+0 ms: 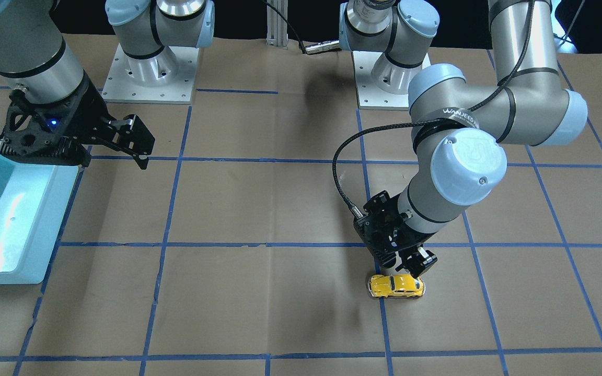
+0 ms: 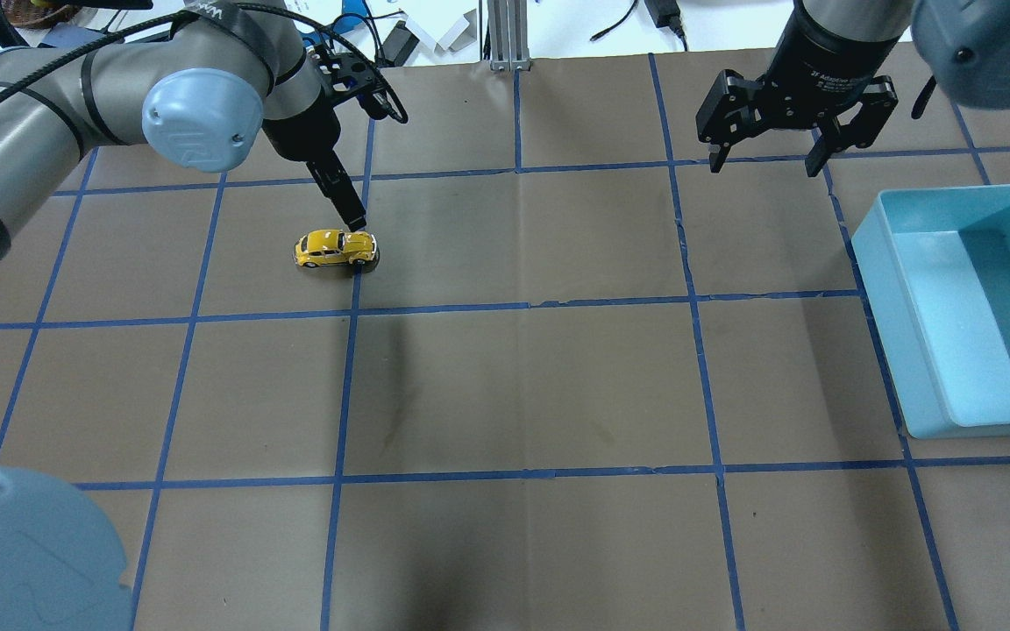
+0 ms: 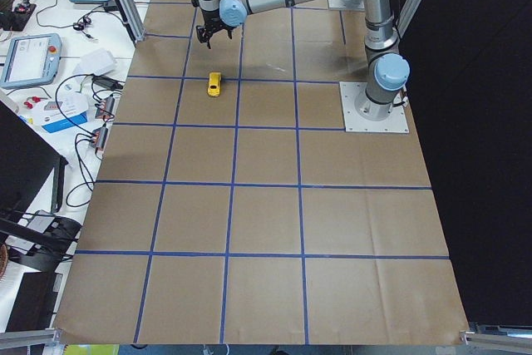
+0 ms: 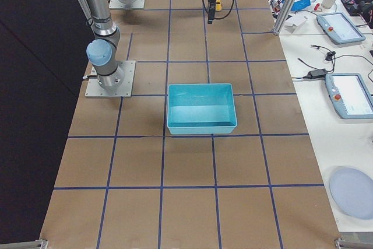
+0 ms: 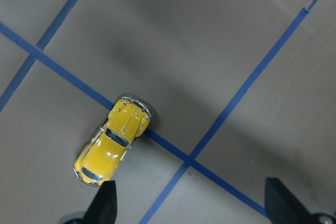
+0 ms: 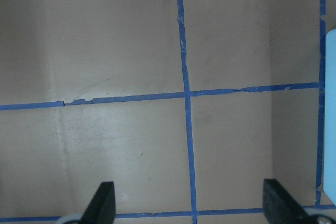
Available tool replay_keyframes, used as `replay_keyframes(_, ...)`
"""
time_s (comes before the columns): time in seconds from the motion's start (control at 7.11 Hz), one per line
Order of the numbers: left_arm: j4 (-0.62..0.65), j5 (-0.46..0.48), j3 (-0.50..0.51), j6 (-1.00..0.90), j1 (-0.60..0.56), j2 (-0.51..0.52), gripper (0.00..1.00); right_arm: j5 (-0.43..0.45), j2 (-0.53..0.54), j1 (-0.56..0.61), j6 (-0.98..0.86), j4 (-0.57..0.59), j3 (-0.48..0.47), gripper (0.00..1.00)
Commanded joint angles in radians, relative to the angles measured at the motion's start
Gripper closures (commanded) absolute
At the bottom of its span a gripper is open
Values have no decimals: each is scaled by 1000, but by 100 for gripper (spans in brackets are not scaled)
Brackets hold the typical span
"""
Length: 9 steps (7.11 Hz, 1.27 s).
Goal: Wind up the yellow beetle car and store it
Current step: 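Close the left gripper on the car's body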
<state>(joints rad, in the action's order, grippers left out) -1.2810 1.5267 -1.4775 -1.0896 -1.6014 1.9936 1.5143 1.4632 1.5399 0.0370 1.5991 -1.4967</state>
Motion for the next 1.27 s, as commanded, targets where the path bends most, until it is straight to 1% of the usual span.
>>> replay_keyframes(0.0, 144, 1, -12, -315, 1, 49, 0, -9, -6, -6, 0, 21, 7, 0)
replay_keyframes(0.14, 205, -2, -35, -452, 9, 69, 0, -2, -3, 0, 0, 12, -2, 0)
replay_keyframes(0.28, 219, 0, -58, -514, 15, 76, 0, -2, -4, -6, -11, 18, 9, 0)
replay_keyframes(0.42, 220, 0, -70, -536, 44, 80, 2, -5, -6, -6, -29, 21, 12, 0)
replay_keyframes(0.56, 220, 0, -81, -603, 82, 82, 2, -8, -6, -6, -31, 19, 7, 0)
replay_keyframes(0.7, 220, -11, -101, -599, 109, 82, 5, -9, -6, -4, -31, 21, 7, 0)
replay_keyframes(0.98, 220, -19, -106, -564, 112, 109, 9, -9, -4, -6, -31, 19, 9, 0)
replay_keyframes(1.12, 218, -17, -112, -561, 113, 114, 9, -9, -4, -6, -31, 19, 7, 0)
